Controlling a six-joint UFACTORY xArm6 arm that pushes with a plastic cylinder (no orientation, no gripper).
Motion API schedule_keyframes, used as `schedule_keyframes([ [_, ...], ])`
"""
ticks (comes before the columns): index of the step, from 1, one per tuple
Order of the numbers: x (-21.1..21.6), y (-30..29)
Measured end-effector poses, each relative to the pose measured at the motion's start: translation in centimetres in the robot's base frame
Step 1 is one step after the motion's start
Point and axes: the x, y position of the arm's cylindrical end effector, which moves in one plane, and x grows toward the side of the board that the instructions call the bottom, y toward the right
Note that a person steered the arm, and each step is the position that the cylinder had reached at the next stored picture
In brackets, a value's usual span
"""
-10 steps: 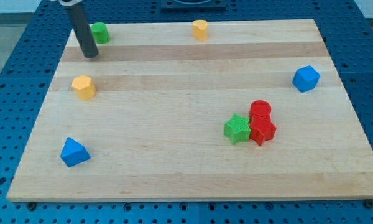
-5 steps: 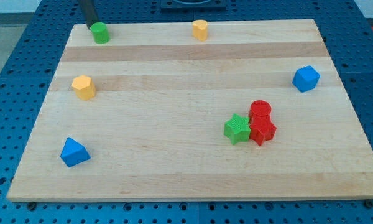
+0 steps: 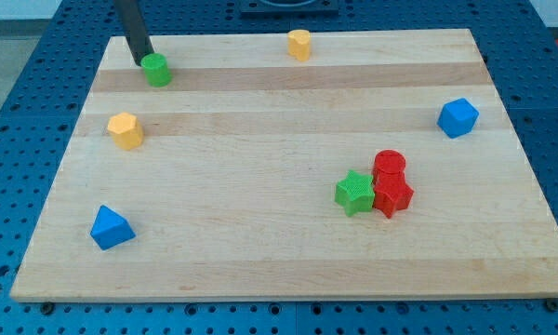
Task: Push the green circle into the green star
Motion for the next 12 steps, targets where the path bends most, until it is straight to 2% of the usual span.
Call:
schedule_keyframes([
  [2, 3.9, 4.0],
  [5, 7.3, 3.0],
  [8, 14.0, 3.4],
  [12, 14.8, 16.1],
])
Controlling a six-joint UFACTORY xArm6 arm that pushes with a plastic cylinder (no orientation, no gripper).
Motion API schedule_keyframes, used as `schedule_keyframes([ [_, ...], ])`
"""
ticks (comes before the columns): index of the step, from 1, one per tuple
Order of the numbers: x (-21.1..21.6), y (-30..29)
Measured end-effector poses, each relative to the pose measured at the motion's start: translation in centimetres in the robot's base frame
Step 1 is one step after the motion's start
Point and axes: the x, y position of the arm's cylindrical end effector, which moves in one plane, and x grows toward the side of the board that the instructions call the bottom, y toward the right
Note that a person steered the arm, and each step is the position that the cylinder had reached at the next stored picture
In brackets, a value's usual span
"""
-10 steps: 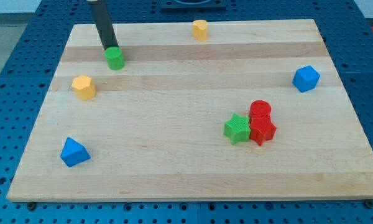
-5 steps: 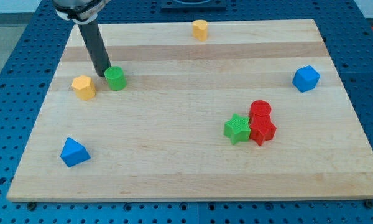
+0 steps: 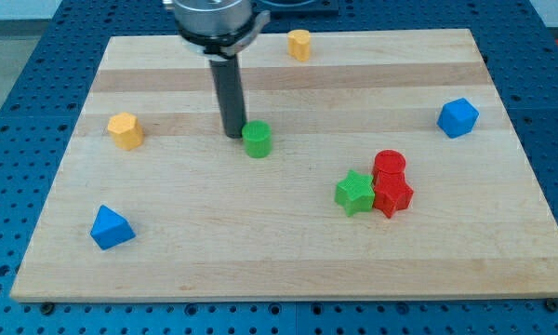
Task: Push the green circle into the green star
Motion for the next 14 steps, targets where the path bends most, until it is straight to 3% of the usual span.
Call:
schedule_keyframes([
  [2, 0.6, 5.5],
  [5, 4.2, 2.1],
  [11, 13.4, 2.4],
  [14, 10.7, 3.6],
])
